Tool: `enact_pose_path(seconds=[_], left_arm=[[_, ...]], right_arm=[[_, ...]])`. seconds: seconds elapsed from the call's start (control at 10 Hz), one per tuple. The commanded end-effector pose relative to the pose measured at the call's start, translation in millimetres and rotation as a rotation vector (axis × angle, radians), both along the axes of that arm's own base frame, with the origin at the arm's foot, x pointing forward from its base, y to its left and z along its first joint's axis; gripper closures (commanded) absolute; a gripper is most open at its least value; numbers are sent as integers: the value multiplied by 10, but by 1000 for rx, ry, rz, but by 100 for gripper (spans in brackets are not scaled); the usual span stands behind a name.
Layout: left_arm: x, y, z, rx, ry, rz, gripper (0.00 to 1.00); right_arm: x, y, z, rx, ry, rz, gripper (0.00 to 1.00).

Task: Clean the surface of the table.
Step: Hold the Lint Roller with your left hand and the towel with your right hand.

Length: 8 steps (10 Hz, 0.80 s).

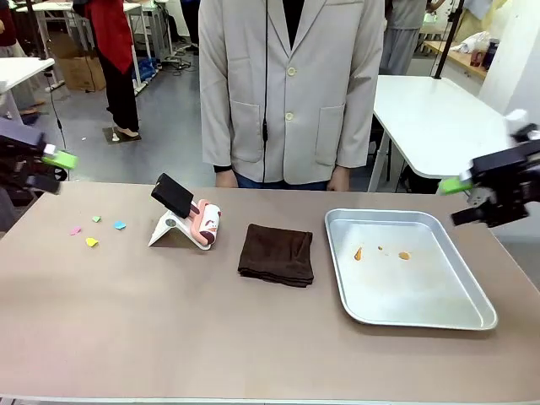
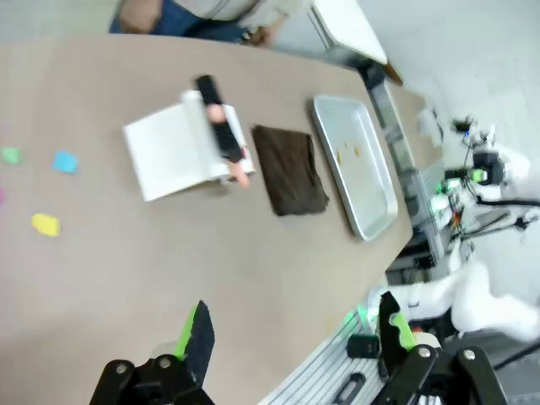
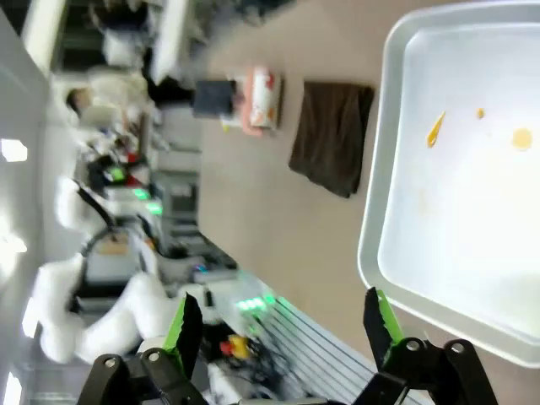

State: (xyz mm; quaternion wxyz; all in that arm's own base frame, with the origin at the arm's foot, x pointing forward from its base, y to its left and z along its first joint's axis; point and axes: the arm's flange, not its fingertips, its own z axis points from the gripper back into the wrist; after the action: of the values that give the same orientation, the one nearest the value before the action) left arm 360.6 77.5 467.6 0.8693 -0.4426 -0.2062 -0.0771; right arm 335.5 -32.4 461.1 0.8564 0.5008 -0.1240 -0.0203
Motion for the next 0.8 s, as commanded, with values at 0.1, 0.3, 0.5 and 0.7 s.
enact_pose_path(seconds=[0.1, 0.3, 0.5, 0.7], left_arm=[[48, 593, -370, -181, 2, 156, 0], [-205, 851, -445, -280, -74, 258, 0], [-340, 866, -407, -340, -127, 332, 0], [-296, 1036, -397, -316, -70, 327, 0]], right_arm=[[-360, -569, -372, 249, -6, -228, 0], [-414, -732, -539, 278, 20, -288, 0], [-390, -757, -605, 257, 36, -333, 0], [-189, -1095, -392, 274, 64, -314, 0]])
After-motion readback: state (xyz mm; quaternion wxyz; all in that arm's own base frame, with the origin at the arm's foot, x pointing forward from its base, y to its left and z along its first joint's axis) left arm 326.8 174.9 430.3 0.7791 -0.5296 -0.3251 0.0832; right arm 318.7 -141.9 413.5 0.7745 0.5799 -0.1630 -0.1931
